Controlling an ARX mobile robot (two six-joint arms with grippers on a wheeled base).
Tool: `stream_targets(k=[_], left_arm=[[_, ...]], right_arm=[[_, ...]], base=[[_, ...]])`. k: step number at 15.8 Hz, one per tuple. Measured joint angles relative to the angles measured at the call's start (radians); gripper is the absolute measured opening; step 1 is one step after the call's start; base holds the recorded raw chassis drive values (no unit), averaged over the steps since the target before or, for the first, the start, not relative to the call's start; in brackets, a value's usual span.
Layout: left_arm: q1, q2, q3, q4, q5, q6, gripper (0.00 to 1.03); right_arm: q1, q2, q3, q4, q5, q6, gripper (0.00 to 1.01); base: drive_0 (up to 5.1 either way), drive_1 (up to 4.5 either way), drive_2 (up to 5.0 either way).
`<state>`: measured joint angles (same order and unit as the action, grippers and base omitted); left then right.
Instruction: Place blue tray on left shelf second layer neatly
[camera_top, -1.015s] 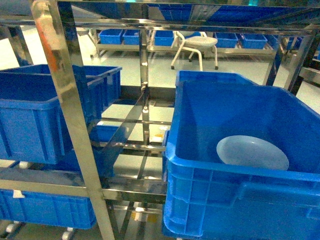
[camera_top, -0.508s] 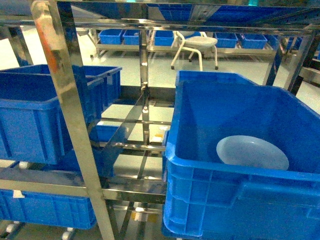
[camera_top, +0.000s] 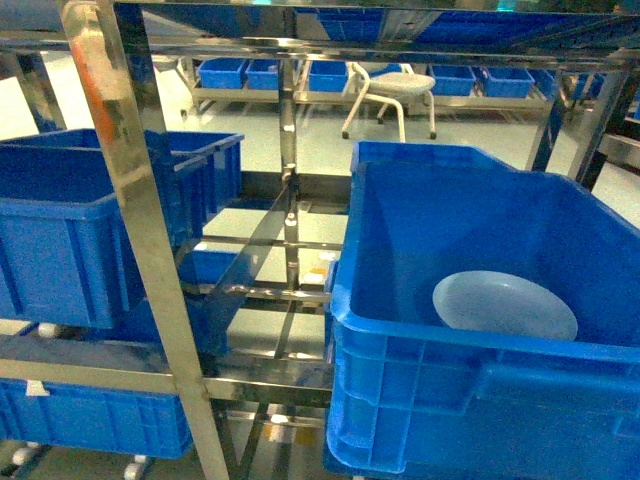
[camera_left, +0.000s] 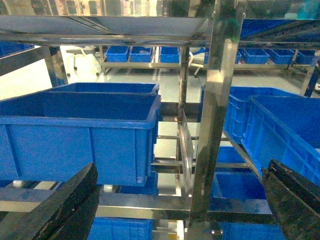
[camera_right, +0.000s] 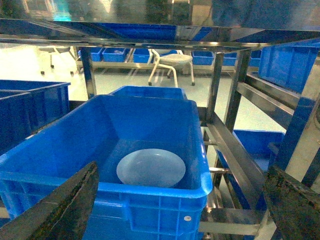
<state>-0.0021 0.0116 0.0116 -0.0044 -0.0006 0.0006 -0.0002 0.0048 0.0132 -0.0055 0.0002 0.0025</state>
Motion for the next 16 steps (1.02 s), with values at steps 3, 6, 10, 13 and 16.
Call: stream_targets(k=[3, 6, 10, 13, 16], left_arm=[[0.0, 0.0, 0.0, 0.0, 0.0, 0.0, 0.98], [0.0, 0.0, 0.0, 0.0, 0.0, 0.0, 0.98], [0.0, 0.0, 0.0, 0.0, 0.0, 0.0, 0.98], [0.0, 0.0, 0.0, 0.0, 0.0, 0.0, 0.98], [0.0, 0.0, 0.0, 0.0, 0.0, 0.0, 0.98]], right_arm=[[0.0, 0.0, 0.0, 0.0, 0.0, 0.0, 0.98], [0.0, 0.0, 0.0, 0.0, 0.0, 0.0, 0.98], [0.0, 0.0, 0.0, 0.0, 0.0, 0.0, 0.98], [0.0, 0.0, 0.0, 0.0, 0.0, 0.0, 0.98], [0.0, 0.0, 0.0, 0.0, 0.0, 0.0, 0.98]], base=[[0.0, 0.0, 0.0], [0.0, 0.0, 0.0], [0.0, 0.0, 0.0], [0.0, 0.0, 0.0], [0.0, 0.0, 0.0]])
